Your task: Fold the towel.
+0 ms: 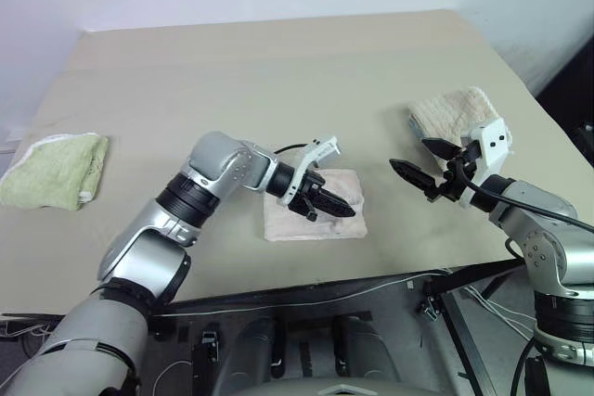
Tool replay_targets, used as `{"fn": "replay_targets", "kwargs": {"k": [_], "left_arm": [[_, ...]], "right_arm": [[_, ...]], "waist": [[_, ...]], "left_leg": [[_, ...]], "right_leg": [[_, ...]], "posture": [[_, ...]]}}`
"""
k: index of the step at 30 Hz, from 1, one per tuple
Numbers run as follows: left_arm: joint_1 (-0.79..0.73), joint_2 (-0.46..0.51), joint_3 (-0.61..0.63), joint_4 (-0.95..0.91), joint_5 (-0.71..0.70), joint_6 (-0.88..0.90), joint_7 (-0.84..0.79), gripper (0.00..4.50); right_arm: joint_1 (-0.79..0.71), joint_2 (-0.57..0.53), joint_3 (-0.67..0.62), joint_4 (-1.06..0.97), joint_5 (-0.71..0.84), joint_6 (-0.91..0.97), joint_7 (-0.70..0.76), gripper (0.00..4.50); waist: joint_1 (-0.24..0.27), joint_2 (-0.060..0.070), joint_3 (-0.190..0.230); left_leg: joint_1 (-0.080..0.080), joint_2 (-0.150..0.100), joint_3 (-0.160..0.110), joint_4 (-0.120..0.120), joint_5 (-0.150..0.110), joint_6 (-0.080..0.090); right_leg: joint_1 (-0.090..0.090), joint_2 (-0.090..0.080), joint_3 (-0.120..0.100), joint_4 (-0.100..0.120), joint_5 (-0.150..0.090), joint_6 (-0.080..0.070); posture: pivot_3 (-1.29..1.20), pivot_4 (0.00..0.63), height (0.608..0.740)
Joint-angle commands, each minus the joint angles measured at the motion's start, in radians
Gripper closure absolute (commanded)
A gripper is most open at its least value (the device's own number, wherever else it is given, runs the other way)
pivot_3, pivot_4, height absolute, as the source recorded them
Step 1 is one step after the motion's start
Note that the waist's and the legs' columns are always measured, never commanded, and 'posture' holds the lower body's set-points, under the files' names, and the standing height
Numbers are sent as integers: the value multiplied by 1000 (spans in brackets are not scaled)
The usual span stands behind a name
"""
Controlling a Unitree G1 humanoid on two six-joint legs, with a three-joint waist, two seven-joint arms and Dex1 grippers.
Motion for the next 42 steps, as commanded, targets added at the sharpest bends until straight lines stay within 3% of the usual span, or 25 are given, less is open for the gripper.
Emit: {"fn": "replay_targets", "kwargs": {"k": [1, 9, 14, 17, 19, 20, 23, 31, 34, 42], "left_arm": [[14, -11, 47, -43, 23, -18, -26, 4470], [32, -25, 174, -76, 35, -54, -28, 1907], [47, -43, 325, -138, 20, -212, -31, 253], [58, -23, 378, -163, 53, -317, -41, 253], [72, 3, 382, -167, 91, -378, -53, 195], [81, 17, 386, -169, 104, -395, -55, 195], [144, 54, 437, -185, 123, -464, -45, 767], [397, 121, 428, -329, 192, -604, -65, 3551], [431, 109, 388, -321, 259, -689, -61, 4456], [468, 32, 287, -154, 417, -938, -74, 4456]], "right_arm": [[-2, -21, -17, -30, 5, -18, -1, 0], [-43, -21, -5, -2, 27, -13, 29, 0], [-89, -10, 7, 13, 59, 8, 47, 0], [-119, 1, 33, 8, 92, 37, 62, 0], [-125, 9, 53, -11, 110, 44, 73, 394], [-127, 14, 60, -23, 124, 51, 77, 623], [-139, 54, 110, -67, 163, 66, 83, 1584], [-155, 165, 198, -52, 166, 58, 43, 4365], [-165, 205, 223, -17, 142, 48, 21, 4500], [-150, 256, 299, 91, 42, -22, 4, 4500]], "waist": [[-1, 0, 0], [0, 0, 0], [0, 0, 0], [-1, 0, 0], [-1, 0, 0], [0, 0, 0], [-4, 0, 0], [-1, 0, 0], [2, 0, 0], [-2, 0, 0]], "left_leg": [[0, 0, 0, 0, 1, 1], [0, 0, 0, 3, 1, 2], [0, 0, 0, 3, 1, 2], [1, 0, 0, 3, 1, 2], [1, 0, 0, 3, 1, 2], [1, 0, 0, 3, 1, 2], [1, 0, 0, 3, 1, 2], [1, 0, 0, 3, 0, 0], [1, 0, 0, 3, 0, 0], [2, 0, 0, 3, 0, 0]], "right_leg": [[0, 0, 0, 0, 0, 0], [1, 0, 0, 2, 0, 0], [1, 0, -1, 2, 0, 1], [1, 0, -1, 2, 0, 1], [1, 1, -1, 3, 0, 1], [1, 1, -1, 3, 0, 1], [2, 1, -1, 3, 1, 1], [2, 0, 0, 3, 1, 2], [2, 0, -1, 3, 1, 0], [1, 1, -1, 3, 2, 0]], "posture": [[0, 150, 740], [0, 150, 740], [0, 150, 740], [0, 150, 740], [0, 150, 740], [0, 150, 740], [0, 150, 740], [0, 150, 740], [0, 150, 740], [0, 150, 740]]}}
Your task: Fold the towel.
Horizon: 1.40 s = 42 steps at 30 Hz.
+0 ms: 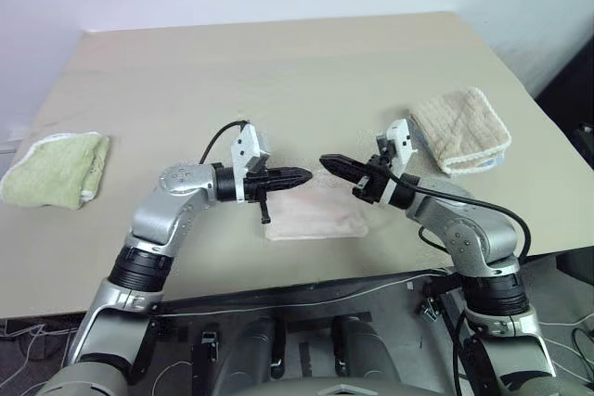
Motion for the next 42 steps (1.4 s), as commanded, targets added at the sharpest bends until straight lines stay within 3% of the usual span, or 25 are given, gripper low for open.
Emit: {"fn": "replay_targets", "kwargs": {"k": [1, 9, 13, 18, 23, 27, 29, 33, 37, 42], "left_arm": [[10, -30, -42, 70, 70, -117, -12, 4456], [55, -143, -60, 238, 141, -198, 53, 4456], [67, -141, -55, 272, 164, -250, 50, 4456], [72, -118, -21, 226, 91, -241, -33, 4456], [24, -106, 88, 151, -3, -194, -9, 4456], [-18, -59, 170, 59, -121, -12, 5, 3632], [-32, -18, 217, 27, -177, 98, 29, 2923], [-30, 69, 270, 12, -204, 271, 103, 1531], [35, 148, 329, -50, -261, 411, 138, 75], [162, 214, 377, -174, -330, 535, 153, 0]], "right_arm": [[9, 11, 31, 17, -44, -59, 6, 4500], [76, 59, 122, 186, -199, -197, -23, 4500], [61, 58, 126, 244, -247, -240, -20, 4500], [22, 45, 84, 264, -222, -240, 14, 4500], [-12, -10, 29, 132, -102, -133, 106, 4500], [-34, -72, -5, 49, -36, -56, 156, 4500], [-48, -98, -18, 37, -24, -41, 166, 4500], [-56, -148, -10, 22, -22, -32, 206, 3633], [-60, -182, 7, 17, -26, -27, 242, 2245], [-53, -201, 13, 17, -28, -26, 273, 541]], "waist": [[0, 0, 0], [-1, 0, 0], [-1, 0, -1], [-3, 0, -1], [1, 0, 0], [-1, 0, 0], [-4, 0, 0], [-3, 0, 0], [-4, 0, 0], [-1, -1, 1]], "left_leg": [[0, 0, 0, 0, 0, 0], [0, 0, 0, 2, 0, 0], [5, 0, 0, 2, 0, 0], [16, 0, 0, 0, 0, 0], [15, 0, 0, 0, 0, 0], [13, 0, 0, 0, 0, 0], [13, 0, 0, 0, 0, 0], [14, 1, 0, 0, 0, 0], [14, 1, 0, 0, 0, 1], [13, 1, 0, -1, 0, 0]], "right_leg": [[0, 0, 0, 0, 0, 1], [1, 0, 0, 1, 1, 2], [5, 1, 0, 2, 1, 3], [16, 0, 0, 0, -1, -1], [15, 0, 0, 0, -1, -1], [14, 0, 0, 0, 0, 0], [14, 1, 0, 0, 0, 0], [14, 2, 0, 0, 0, 1], [14, 2, 0, -1, 0, 1], [13, 1, 0, -1, -1, 0]], "posture": [[0, 150, 740], [0, 150, 740], [0, 150, 740], [0, 150, 740], [0, 150, 740], [0, 150, 740], [0, 150, 740], [0, 150, 740], [0, 150, 740], [0, 150, 740]]}}
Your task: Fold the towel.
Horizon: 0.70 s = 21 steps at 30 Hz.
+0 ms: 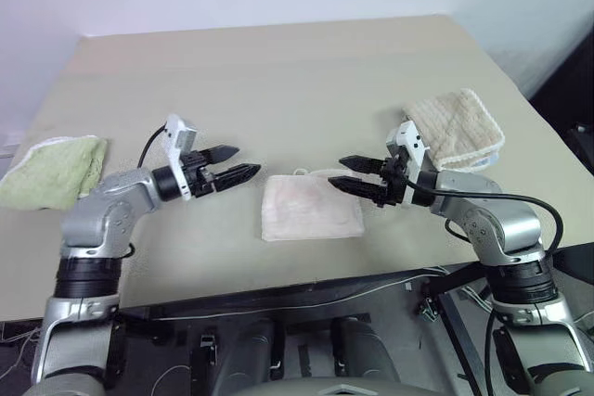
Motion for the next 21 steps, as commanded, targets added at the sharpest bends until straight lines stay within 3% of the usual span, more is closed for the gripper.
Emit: {"fn": "replay_targets", "kwargs": {"k": [1, 9, 15, 21], "left_arm": [[75, 49, 26, -118, -49, 63, -5, 0], [58, -8, 99, -88, -217, 503, 245, 0], [-19, -93, 134, -10, -264, 666, 335, 0], [-47, -175, 88, 21, -258, 757, 350, 0]], "right_arm": [[-9, -17, -1, -41, 9, -4, 25, 201], [-11, -40, 13, -27, -28, -7, 15, 49], [-9, -56, 12, -30, -49, -7, 12, 49], [8, -61, 5, -49, -60, 5, -19, 49]], "waist": [[-1, 0, 0], [0, -1, 1], [2, -1, 1], [4, -1, 1]], "left_leg": [[0, 0, 0, 0, 0, 0], [0, 0, 0, -1, 0, 0], [0, 0, 0, -1, 0, 0], [0, 0, 0, -1, 0, 0]], "right_leg": [[0, 0, 0, 0, 0, 0], [0, 0, 0, -1, 0, 0], [0, 0, 0, 0, 0, 0], [0, 0, 0, -1, 0, 0]], "posture": [[0, 150, 740], [0, 150, 740], [0, 150, 740], [0, 150, 740]]}}
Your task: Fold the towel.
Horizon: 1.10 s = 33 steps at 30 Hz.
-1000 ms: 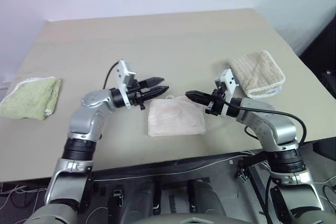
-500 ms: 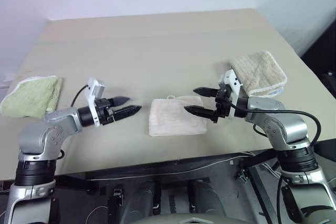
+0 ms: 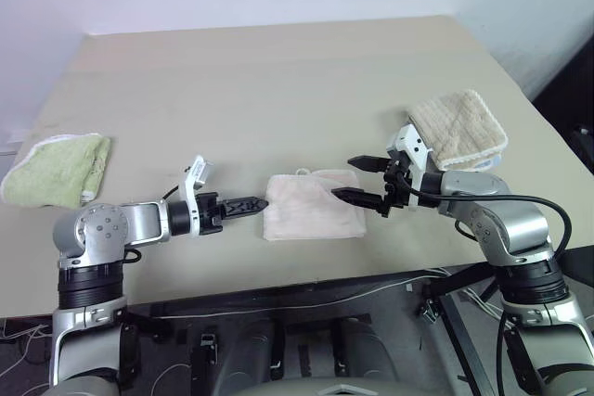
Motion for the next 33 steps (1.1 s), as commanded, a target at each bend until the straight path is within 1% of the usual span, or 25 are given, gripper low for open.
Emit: {"fn": "replay_targets", "kwargs": {"k": [1, 5, 7, 10, 15, 23, 26, 30, 33], "left_arm": [[-4, -47, -36, 19, -16, 52, 1, 0], [-37, -114, -48, 72, 2, 65, 15, 0], [-87, -169, -46, 145, 15, 53, 21, 0], [-138, -222, -40, 207, 24, 43, 22, 0], [-191, -298, -9, 268, 20, 41, 23, 0], [-204, -375, 8, 267, 29, 30, 57, 0], [-201, -376, 16, 266, 39, 9, 74, 615], [-192, -366, 12, 257, 41, -2, 79, 1914], [-191, -371, 25, 257, 37, -7, 90, 2980]], "right_arm": [[4, -13, -17, -44, -4, 3, -18, 49], [15, -16, -35, -64, 7, 19, -34, 49], [25, -22, -48, -79, 7, 26, -49, 49], [37, -28, -61, -103, 14, 43, -60, 49], [46, -32, -80, -119, 19, 64, -85, 49], [68, -31, -92, -135, 16, 75, -117, 49], [70, -30, -92, -124, 5, 61, -130, 0], [67, -29, -88, -114, 1, 52, -137, 0], [59, -24, -83, -106, -2, 47, -144, 0]], "waist": [[2, 0, 0], [19, 0, 0], [29, 0, 0], [48, 0, 0], [49, 0, 0], [47, 0, 0], [47, 0, 0], [46, 0, 0], [46, 0, 0]], "left_leg": [[0, 0, 0, 0, 0, 0], [0, 0, 0, 0, 0, 0], [0, 0, 0, 0, 0, 0], [0, -1, 0, 1, 0, 0], [-3, -1, 0, 1, -1, 1], [-13, -1, 0, 2, 0, 1], [-13, -1, 0, 2, 0, 1], [-13, -1, 0, 3, 0, 1], [-13, -1, 0, 3, 0, 1]], "right_leg": [[0, 0, 0, 0, 0, 0], [0, -1, 0, 0, 0, 0], [0, -1, 0, 0, 0, 0], [0, -2, -2, -1, 0, 0], [1, -3, -2, -2, 0, 0], [-10, -2, -2, 0, 2, 3], [-11, -2, -2, 0, 2, 3], [-11, -2, -2, 0, 2, 3], [-11, -2, -2, 0, 2, 3]], "posture": [[0, 150, 740], [0, 150, 740], [0, 150, 740], [0, 150, 740], [0, 150, 740], [0, 150, 740], [0, 150, 740], [0, 150, 740], [0, 150, 740]]}}
